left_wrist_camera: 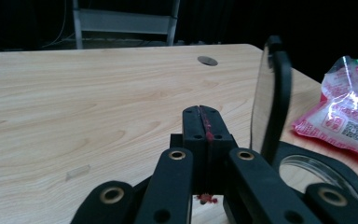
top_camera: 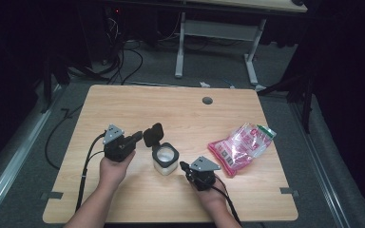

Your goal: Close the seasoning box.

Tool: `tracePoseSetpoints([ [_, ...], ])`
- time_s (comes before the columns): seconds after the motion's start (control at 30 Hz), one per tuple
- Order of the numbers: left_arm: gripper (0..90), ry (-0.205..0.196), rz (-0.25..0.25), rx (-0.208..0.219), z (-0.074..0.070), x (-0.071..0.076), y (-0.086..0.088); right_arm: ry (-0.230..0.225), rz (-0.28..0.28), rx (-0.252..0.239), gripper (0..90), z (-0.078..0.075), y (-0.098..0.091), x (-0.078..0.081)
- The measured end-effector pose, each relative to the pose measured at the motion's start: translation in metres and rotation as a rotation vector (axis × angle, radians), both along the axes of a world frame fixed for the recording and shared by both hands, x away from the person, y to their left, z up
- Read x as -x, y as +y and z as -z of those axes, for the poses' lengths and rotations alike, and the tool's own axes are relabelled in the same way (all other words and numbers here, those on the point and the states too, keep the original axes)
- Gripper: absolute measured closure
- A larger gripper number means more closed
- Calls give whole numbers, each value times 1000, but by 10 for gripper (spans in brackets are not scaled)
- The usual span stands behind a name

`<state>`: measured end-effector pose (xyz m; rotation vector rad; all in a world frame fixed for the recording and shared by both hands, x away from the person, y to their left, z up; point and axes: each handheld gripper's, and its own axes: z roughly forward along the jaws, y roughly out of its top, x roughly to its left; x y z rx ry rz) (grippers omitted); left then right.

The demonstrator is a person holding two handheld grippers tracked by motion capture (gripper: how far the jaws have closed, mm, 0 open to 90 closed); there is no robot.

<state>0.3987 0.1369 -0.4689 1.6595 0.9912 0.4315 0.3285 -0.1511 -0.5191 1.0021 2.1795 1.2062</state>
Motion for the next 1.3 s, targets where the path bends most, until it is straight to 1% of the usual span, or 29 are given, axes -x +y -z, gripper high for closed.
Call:
tracePoseSetpoints([
  [0.23,900,-8,13,9,-1,4,-6,1,-18,-3,900,2,5,2],
  [0.3,900,-9,8,11,0,5,-7,-3,-21,3,900,2,6,2],
  [0.57,900,-3,9,19,5,8,-7,-15,-17,9,900,3,9,3],
  [0.67,900,-5,9,25,6,10,-8,-18,-14,20,900,2,10,2],
  [0.77,900,-8,11,32,7,13,-8,-18,-9,18,900,3,11,2],
  [1.1,900,-34,42,25,7,27,-20,-23,-13,22,898,3,11,2],
  [1.3,900,-31,59,13,11,33,-25,-23,-15,25,896,3,11,3],
])
